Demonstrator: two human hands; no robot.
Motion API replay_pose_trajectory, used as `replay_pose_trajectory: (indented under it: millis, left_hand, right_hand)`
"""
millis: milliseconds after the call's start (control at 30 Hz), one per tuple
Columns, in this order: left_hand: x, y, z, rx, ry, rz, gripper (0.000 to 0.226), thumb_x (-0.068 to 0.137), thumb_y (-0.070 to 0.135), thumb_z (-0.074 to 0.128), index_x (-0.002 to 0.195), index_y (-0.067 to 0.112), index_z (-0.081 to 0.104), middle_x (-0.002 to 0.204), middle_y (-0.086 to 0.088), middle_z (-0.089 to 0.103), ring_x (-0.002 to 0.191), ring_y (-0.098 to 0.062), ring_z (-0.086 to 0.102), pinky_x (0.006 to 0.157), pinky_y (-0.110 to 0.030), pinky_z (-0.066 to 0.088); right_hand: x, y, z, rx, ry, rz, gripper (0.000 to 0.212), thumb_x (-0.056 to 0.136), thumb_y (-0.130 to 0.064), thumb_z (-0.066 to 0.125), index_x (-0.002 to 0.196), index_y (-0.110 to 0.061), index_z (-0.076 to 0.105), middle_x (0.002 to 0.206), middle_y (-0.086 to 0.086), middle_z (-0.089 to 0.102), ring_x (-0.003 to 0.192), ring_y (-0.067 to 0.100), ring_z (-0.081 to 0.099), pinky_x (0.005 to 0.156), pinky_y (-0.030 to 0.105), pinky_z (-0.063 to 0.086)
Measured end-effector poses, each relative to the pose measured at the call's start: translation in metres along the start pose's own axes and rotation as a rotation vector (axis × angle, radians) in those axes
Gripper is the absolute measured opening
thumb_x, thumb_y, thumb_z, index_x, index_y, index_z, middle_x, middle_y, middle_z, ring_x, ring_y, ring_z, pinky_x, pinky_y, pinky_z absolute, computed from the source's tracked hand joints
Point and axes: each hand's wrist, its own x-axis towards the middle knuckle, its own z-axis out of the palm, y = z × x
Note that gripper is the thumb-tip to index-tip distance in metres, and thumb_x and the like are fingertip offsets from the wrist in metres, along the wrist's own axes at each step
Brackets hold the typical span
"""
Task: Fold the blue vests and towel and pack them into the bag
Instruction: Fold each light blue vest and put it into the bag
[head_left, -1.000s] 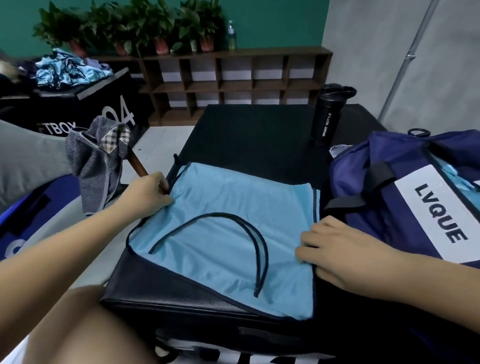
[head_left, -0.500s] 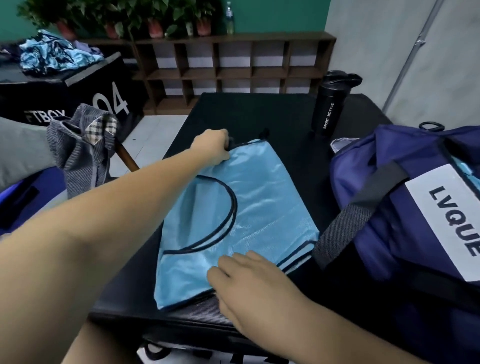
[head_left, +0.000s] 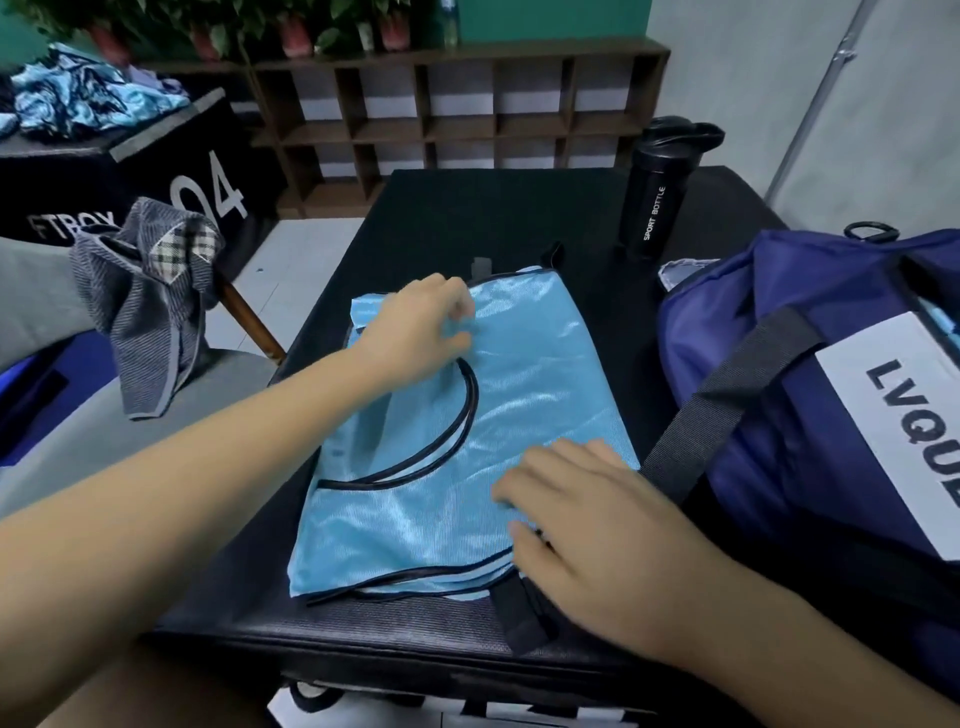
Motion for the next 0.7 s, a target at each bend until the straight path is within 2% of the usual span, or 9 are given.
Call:
replay_pose_trajectory:
  millis: [133, 233, 333, 467, 600, 700]
  left_hand:
    - [-0.084, 0.030, -0.017, -0.137, -0.054, 0.124, 0.020, 0.089, 0.016, 0.074, 0.101, 0.029, 0.065, 0.097, 0.013, 0.063, 0.093, -0.008, 0.060, 0.086, -0.029, 0.051]
    - [-0.140, 0.045, -0.027, -0.180, -0.059, 0.110, 0.015, 0.090, 0.024, 0.071, 0.098, 0.035, 0.063, 0.095, 0.016, 0.063, 0.094, -0.009, 0.061, 0.082, -0.029, 0.051]
    - [-0.185, 0.052, -0.034, -0.201, -0.048, 0.105, 0.010, 0.090, 0.033, 0.064, 0.094, 0.039, 0.059, 0.094, 0.016, 0.060, 0.089, -0.010, 0.062, 0.079, -0.034, 0.052]
    - [-0.231, 0.050, -0.042, -0.117, -0.031, 0.118, 0.011, 0.093, 0.041, 0.066, 0.097, 0.043, 0.055, 0.095, 0.022, 0.055, 0.088, -0.007, 0.059, 0.081, -0.036, 0.047]
    - [-0.253, 0.036, -0.045, -0.017, -0.060, 0.129, 0.014, 0.089, 0.049, 0.067, 0.099, 0.041, 0.061, 0.098, 0.026, 0.054, 0.095, -0.003, 0.057, 0.080, -0.032, 0.040]
    - [-0.257, 0.027, -0.043, 0.110, -0.089, 0.139, 0.018, 0.085, 0.049, 0.067, 0.100, 0.040, 0.063, 0.098, 0.026, 0.054, 0.092, -0.004, 0.053, 0.078, -0.031, 0.038]
  right_hand:
    - [-0.014, 0.016, -0.015, -0.082, -0.124, 0.098, 0.040, 0.095, -0.056, 0.038, 0.121, -0.034, 0.059, 0.109, -0.013, 0.053, 0.103, 0.015, 0.052, 0.099, 0.038, 0.041]
    - [-0.023, 0.023, -0.020, -0.141, -0.204, 0.139, 0.047, 0.087, -0.060, 0.038, 0.125, -0.038, 0.054, 0.112, -0.014, 0.050, 0.106, 0.014, 0.051, 0.101, 0.037, 0.041]
    - [-0.031, 0.030, -0.017, -0.215, -0.185, 0.170, 0.038, 0.084, -0.051, 0.046, 0.117, -0.034, 0.056, 0.103, -0.013, 0.049, 0.096, 0.016, 0.051, 0.094, 0.039, 0.045]
    - [-0.044, 0.032, -0.004, -0.217, -0.095, 0.151, 0.024, 0.085, -0.038, 0.054, 0.107, -0.029, 0.059, 0.096, -0.010, 0.049, 0.086, 0.019, 0.049, 0.080, 0.040, 0.048]
    - [-0.050, 0.037, 0.003, -0.227, -0.030, 0.077, 0.014, 0.087, -0.033, 0.055, 0.100, -0.027, 0.059, 0.094, -0.008, 0.050, 0.086, 0.020, 0.050, 0.078, 0.039, 0.046]
    - [-0.049, 0.039, 0.006, -0.256, -0.017, 0.023, 0.010, 0.089, -0.031, 0.053, 0.097, -0.026, 0.057, 0.094, -0.008, 0.050, 0.086, 0.021, 0.051, 0.077, 0.040, 0.047]
